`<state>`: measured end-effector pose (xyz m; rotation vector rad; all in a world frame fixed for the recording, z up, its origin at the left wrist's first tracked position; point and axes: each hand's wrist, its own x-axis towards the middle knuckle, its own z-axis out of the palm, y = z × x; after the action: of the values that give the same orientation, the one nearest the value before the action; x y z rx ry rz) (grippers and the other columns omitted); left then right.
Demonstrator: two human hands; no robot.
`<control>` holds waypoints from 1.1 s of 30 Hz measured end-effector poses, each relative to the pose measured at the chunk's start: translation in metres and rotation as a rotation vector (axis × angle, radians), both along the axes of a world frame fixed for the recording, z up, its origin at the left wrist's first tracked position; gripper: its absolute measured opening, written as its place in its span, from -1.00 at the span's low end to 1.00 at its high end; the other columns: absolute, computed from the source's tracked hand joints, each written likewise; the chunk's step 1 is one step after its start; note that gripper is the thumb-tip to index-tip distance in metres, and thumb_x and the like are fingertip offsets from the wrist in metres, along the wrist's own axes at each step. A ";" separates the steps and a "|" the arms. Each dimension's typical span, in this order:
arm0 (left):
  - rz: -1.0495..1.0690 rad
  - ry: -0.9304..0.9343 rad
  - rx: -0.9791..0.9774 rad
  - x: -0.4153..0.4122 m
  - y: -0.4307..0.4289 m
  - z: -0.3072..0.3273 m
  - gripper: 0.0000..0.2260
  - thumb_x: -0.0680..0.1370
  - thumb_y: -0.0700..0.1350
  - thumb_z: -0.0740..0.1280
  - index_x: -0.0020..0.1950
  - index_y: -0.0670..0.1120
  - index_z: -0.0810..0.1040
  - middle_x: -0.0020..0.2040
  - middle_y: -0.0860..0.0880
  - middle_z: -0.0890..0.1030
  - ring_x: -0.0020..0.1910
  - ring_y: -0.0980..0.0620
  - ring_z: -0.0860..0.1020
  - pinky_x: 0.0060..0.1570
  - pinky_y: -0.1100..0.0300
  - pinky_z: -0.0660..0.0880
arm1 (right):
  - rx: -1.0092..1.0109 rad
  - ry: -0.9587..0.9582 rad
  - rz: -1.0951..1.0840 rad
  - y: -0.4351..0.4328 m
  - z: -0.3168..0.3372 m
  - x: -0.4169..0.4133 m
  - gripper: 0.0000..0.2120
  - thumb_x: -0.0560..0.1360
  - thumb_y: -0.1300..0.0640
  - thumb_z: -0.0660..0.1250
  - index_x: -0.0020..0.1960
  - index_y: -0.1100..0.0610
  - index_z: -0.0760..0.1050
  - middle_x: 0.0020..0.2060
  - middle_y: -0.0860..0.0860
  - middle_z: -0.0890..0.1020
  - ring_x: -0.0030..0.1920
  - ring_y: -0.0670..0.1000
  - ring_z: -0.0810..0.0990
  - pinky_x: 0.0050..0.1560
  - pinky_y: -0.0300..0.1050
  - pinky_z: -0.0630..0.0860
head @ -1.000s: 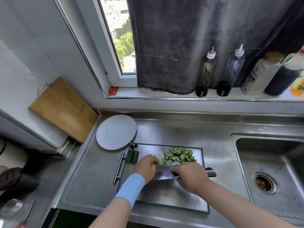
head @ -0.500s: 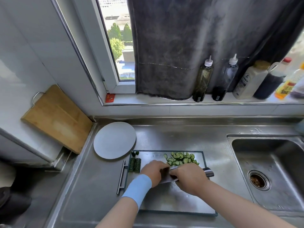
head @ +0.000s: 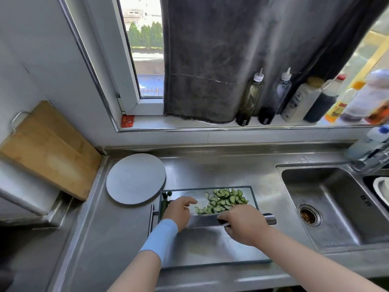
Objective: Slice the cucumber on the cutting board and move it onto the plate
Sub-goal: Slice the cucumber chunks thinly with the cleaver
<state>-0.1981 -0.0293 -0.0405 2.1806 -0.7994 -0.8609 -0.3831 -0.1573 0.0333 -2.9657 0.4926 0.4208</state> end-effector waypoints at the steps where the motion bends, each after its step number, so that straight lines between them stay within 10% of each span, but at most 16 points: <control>1: 0.068 -0.030 -0.073 0.002 0.001 -0.001 -0.58 0.53 -0.35 0.14 0.03 0.14 0.60 0.07 0.11 0.58 0.08 0.09 0.54 0.09 0.25 0.44 | 0.033 -0.004 -0.038 -0.002 -0.001 -0.004 -0.76 0.51 0.03 0.20 0.12 -0.08 0.56 -0.09 -0.03 0.67 -0.10 0.11 0.55 -0.20 -0.09 0.39; 6: 0.302 -0.378 -0.399 -0.006 0.008 0.002 -0.73 0.47 -0.38 0.25 -0.03 -0.07 0.62 -0.08 0.08 0.58 -0.03 0.09 0.49 0.06 0.24 0.41 | 0.272 0.011 -0.275 -0.025 -0.014 -0.043 -0.80 0.57 -0.05 0.20 0.09 -0.16 0.58 -0.23 -0.16 0.61 -0.17 -0.05 0.52 -0.22 -0.14 0.38; 9: 0.300 -0.337 -0.368 -0.017 0.006 -0.006 -0.72 0.46 -0.40 0.22 0.00 -0.07 0.58 -0.07 0.07 0.55 -0.03 0.08 0.49 0.05 0.21 0.43 | 0.371 0.063 -0.326 -0.039 -0.019 -0.066 -0.82 0.55 -0.01 0.22 -0.21 -0.09 0.48 -0.37 -0.09 0.52 -0.34 -0.12 0.42 -0.30 -0.16 0.30; 24: 0.179 -0.483 -0.190 -0.050 -0.029 -0.019 -0.53 0.44 -0.43 0.20 0.25 -0.06 0.56 0.15 0.05 0.51 0.16 0.06 0.43 0.23 0.20 0.40 | 0.375 0.114 -0.208 -0.084 -0.048 -0.039 -0.67 0.62 0.00 0.17 -0.33 -0.05 0.28 -0.39 -0.10 0.45 -0.25 0.05 0.47 -0.23 -0.05 0.36; 33: 0.472 -0.038 0.126 -0.045 -0.018 -0.008 -0.63 0.61 -0.28 0.11 0.35 0.01 0.44 0.27 0.06 0.49 0.18 0.02 0.48 0.19 0.19 0.38 | 0.439 0.099 -0.285 -0.085 -0.050 -0.034 -0.70 0.62 0.00 0.17 -0.29 -0.02 0.35 -0.28 -0.05 0.52 -0.20 0.04 0.50 -0.24 -0.10 0.33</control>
<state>-0.2434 -0.0472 -0.0482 2.3608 -0.2270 -0.6409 -0.4176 -0.2420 -0.0168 -2.4208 0.7158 0.5625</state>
